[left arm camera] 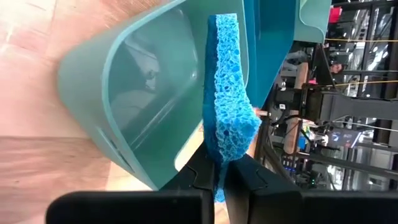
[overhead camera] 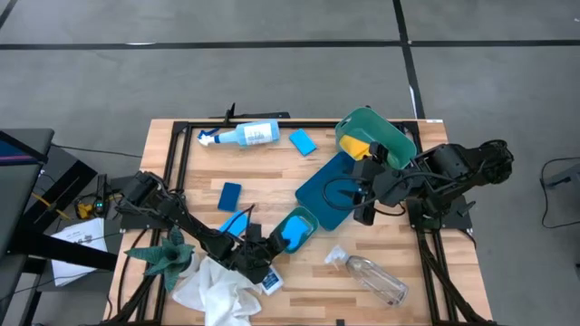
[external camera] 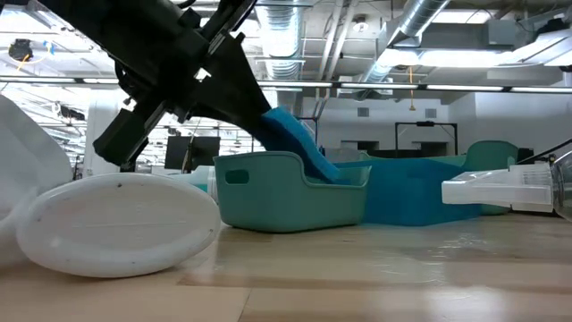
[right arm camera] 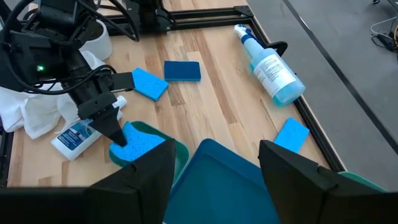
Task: Pick & Place Kitchen Items
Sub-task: Put the bottom right light blue sponge into the bottom green bin
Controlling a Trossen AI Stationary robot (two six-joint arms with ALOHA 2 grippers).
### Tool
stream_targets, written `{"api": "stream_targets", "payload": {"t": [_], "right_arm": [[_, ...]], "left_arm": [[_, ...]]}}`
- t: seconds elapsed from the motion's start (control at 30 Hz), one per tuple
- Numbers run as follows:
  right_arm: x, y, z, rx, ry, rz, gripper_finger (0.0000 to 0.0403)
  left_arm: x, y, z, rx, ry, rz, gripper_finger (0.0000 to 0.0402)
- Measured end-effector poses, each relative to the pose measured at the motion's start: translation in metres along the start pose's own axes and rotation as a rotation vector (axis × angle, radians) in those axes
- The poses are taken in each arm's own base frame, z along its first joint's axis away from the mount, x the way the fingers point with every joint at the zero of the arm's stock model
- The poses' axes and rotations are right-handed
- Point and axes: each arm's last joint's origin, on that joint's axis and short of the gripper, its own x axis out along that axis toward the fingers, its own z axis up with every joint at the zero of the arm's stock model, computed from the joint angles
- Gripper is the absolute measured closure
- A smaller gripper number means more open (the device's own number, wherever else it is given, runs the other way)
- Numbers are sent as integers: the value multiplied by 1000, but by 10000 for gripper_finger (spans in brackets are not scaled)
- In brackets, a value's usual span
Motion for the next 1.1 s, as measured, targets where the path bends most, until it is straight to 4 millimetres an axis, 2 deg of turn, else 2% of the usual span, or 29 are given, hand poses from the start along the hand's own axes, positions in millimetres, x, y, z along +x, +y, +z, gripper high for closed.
{"api": "stream_targets", "payload": {"t": [0.83,1.1], "right_arm": [[0,-1,0,24,-10,-23,180],[0,-1,0,26,-12,-27,180]], "left_arm": [[2,3,3,58,16,57,394],[11,-3,9,88,25,62,394]]}}
